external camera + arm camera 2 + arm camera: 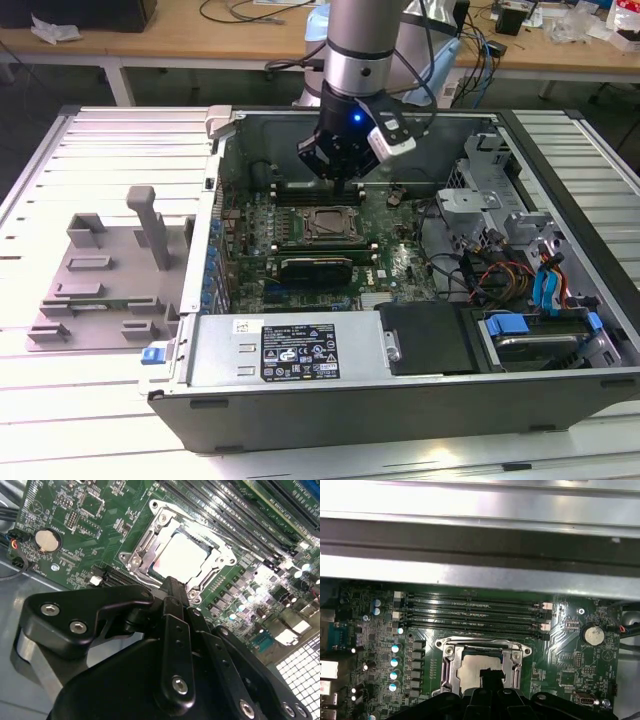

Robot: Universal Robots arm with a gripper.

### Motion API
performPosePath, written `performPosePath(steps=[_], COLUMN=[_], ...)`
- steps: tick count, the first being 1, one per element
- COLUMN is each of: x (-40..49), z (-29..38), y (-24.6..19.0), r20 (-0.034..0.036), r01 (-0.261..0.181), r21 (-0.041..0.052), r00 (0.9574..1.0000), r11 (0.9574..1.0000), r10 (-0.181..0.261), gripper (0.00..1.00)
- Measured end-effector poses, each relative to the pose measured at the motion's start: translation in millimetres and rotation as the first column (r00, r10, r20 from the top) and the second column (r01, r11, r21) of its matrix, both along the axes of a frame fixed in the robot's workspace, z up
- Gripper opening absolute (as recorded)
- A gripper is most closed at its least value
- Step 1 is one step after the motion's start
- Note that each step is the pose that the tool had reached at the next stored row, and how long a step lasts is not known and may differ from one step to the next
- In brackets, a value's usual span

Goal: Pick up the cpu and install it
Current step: 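Install the second cpu locking lever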

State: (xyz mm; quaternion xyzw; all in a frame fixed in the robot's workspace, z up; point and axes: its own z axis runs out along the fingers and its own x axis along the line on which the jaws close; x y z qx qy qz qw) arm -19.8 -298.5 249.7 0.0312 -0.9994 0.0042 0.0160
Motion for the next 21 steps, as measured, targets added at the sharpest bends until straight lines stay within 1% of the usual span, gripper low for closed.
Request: performPosePath(steps=[1,4,9,14,15,17,18,19,20,21], x=[0.0,0.0,0.0,0.0,0.0,0.0,-0.1,-0.2,-0.6,-1.0], z=[-0.1,0.0,-0.1,-0.1,-0.4,-0.6,-0.6,-0.8,-1.0,-1.1], y=[-1.7,-4.7,-14.1,-19.8,-24.0,-29.7,-35.7,-42.6,-47.0,-50.3], r20=[0.0000,0.0000,0.0001,0.0001,0.0000,0.0001,0.0000,0.0001,0.0000,0.0000], r01=[0.000,0.000,0.000,0.000,0.000,0.000,0.000,0.000,0.000,0.000], r21=[0.0002,0.0001,0.0002,0.0002,0.0006,0.0040,0.0073,0.0116,0.0177,0.0277], r00=[1.0000,1.0000,1.0000,1.0000,1.0000,1.0000,1.0000,1.0000,1.0000,1.0000], r11=[1.0000,1.0000,1.0000,1.0000,1.0000,1.0000,1.0000,0.9999,0.9998,0.9996], r10=[0.000,0.000,0.000,0.000,0.000,0.000,0.000,0.000,0.000,0.000], gripper=[0.11,0.11,0.11,0.11,0.11,0.11,0.11,0.11,0.11,0.11])
